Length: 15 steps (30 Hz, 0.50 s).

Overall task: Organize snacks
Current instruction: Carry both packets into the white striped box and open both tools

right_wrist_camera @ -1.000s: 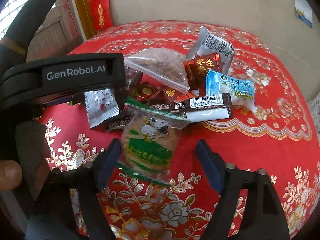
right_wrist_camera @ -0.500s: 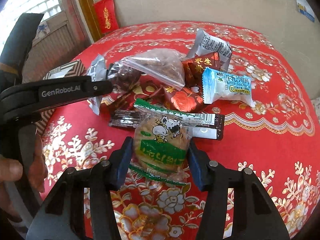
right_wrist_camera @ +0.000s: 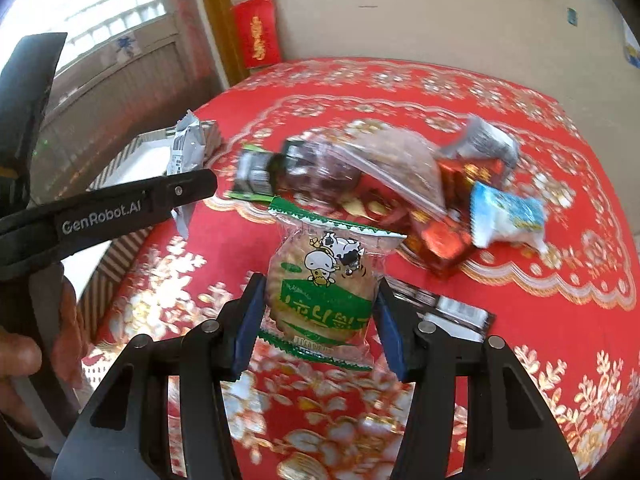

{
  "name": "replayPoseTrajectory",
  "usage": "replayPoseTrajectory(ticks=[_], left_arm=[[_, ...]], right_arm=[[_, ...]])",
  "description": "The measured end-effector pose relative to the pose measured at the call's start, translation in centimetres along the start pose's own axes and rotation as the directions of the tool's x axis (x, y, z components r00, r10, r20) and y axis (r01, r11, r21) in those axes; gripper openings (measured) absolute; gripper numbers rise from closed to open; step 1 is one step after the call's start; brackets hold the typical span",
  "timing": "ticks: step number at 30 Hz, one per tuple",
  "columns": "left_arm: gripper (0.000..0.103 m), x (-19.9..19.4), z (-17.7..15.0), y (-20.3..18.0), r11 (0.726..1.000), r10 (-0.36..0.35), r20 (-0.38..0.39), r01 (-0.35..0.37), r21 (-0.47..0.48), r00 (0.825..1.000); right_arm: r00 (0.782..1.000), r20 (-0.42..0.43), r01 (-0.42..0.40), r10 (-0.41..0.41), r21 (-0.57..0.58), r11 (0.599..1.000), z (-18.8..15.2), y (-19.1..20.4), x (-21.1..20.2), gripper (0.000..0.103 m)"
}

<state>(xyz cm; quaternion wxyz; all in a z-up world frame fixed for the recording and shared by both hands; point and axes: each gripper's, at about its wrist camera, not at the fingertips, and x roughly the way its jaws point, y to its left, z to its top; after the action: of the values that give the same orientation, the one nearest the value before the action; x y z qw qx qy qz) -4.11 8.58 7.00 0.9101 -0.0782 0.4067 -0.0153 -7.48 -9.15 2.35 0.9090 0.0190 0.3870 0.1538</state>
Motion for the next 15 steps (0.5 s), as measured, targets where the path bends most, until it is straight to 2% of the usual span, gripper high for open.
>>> replayPoseTrajectory(ticks=[6, 15], left_arm=[[0.050, -1.3, 0.6, 3.3, 0.998, 0.062, 0.025, -0.062, -0.026, 0.998], [0.050, -1.7, 1.7, 8.1, 0.988, 0.145, 0.006, -0.145, -0.045, 0.989]], right_arm=[[0.999, -0.004, -0.046, 0.046, -0.075, 0.996, 1.6, 3.4, 0.7, 0.052], [0.992, -0.024, -0.128, 0.126, -0.147, 0.981, 4.7, 8.1, 2.6, 0.052]])
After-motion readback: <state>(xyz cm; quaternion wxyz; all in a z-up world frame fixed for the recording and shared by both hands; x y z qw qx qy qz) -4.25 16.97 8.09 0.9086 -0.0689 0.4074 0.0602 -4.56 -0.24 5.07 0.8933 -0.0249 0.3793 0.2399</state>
